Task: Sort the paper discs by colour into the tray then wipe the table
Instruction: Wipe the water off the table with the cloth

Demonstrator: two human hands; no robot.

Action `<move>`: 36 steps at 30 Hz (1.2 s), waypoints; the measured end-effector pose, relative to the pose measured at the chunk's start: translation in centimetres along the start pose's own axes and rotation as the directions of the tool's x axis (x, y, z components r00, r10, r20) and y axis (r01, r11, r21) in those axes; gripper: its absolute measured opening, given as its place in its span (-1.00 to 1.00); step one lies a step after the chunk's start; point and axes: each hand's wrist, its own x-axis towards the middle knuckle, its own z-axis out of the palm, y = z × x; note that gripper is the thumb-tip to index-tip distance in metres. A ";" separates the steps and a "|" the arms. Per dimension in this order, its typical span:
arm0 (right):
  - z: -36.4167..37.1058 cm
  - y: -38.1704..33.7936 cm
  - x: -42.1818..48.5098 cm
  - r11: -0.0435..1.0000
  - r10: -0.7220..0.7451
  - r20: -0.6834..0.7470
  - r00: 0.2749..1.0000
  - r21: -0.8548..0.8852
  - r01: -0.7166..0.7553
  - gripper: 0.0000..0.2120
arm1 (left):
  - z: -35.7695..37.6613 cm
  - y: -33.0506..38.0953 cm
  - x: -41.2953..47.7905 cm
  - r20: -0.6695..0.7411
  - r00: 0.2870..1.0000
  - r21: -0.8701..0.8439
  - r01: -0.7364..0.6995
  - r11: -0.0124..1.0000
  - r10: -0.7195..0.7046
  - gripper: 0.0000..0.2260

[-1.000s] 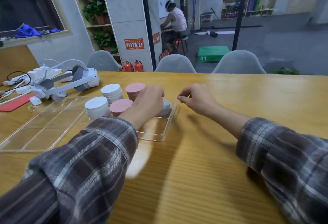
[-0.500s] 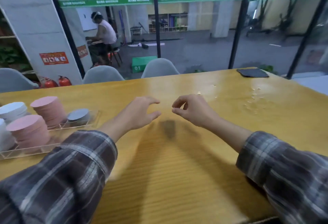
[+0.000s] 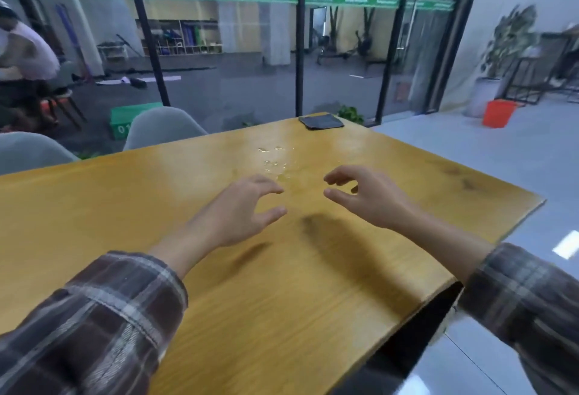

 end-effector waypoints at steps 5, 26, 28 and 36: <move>2.1 0.9 7.4 0.994 -0.005 0.040 0.999 -0.113 0.010 -0.56 | 0.3 -5.6 6.1 -0.066 0.998 -0.007 -0.009 1.000 0.008 -0.43; -4.3 -2.2 22.0 0.949 0.298 0.227 0.927 -0.179 -0.261 -0.37 | -8.4 -7.9 18.8 0.283 0.941 0.014 0.190 0.982 -0.187 -0.23; -4.7 -1.2 22.7 0.950 0.291 0.241 0.926 -0.191 -0.249 -0.36 | -7.8 -7.1 19.8 0.293 0.937 0.025 0.192 0.981 -0.191 -0.23; -5.3 6.8 29.5 0.962 0.221 0.313 0.924 -0.225 -0.154 -0.33 | -4.7 -4.6 26.8 0.261 0.921 0.071 0.280 0.957 -0.289 -0.25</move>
